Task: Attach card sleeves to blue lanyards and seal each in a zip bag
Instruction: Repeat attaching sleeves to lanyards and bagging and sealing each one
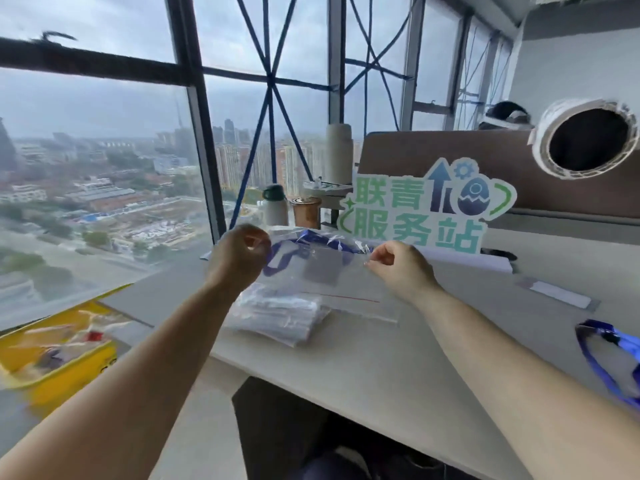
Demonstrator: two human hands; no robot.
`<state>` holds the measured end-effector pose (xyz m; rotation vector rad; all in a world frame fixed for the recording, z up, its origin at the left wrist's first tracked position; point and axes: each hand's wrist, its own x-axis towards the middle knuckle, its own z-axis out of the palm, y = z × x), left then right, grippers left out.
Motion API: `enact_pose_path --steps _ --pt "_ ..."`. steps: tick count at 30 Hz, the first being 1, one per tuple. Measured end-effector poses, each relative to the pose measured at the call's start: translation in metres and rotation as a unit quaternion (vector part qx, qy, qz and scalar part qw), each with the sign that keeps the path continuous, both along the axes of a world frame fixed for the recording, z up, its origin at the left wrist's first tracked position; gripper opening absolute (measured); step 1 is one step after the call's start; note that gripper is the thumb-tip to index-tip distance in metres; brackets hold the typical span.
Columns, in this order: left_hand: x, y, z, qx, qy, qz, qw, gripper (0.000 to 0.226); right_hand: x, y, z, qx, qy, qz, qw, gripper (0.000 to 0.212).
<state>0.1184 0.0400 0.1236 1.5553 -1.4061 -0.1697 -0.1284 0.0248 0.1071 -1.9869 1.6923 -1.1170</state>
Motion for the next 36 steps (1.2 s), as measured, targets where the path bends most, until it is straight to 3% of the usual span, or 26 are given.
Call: enact_pose_path --steps 5,11,14,17,21,23,28,36 --pt "0.058 -0.013 -0.016 0.037 -0.014 0.056 0.998 0.004 0.064 -0.029 -0.018 0.037 -0.019 0.034 0.999 0.01" --pt "0.092 -0.046 -0.057 0.161 -0.034 0.085 0.983 0.019 0.092 -0.054 -0.043 0.082 0.049 0.019 0.995 0.012" --pt "0.092 -0.053 -0.075 0.225 -0.057 0.083 0.969 0.045 0.091 -0.058 -0.055 0.1 0.074 0.01 0.992 0.016" --pt "0.091 -0.055 -0.075 0.2 -0.095 0.116 0.968 0.055 0.083 -0.06 -0.053 0.085 0.054 0.015 0.995 0.023" --pt "0.069 -0.043 -0.051 0.126 -0.122 0.132 0.976 0.048 0.059 -0.058 -0.048 0.062 0.031 0.036 0.997 0.026" --pt "0.045 -0.034 -0.042 0.091 -0.128 0.1 0.982 0.044 0.037 -0.056 -0.05 0.065 0.061 0.037 0.995 0.031" --pt "-0.031 -0.018 -0.044 0.041 -0.171 -0.022 0.984 0.04 -0.03 -0.036 -0.075 0.138 0.266 0.028 0.954 0.041" --pt "-0.155 -0.008 -0.092 0.084 -0.253 -0.249 0.931 0.032 -0.136 0.03 -0.088 0.127 0.223 -0.048 0.965 0.039"
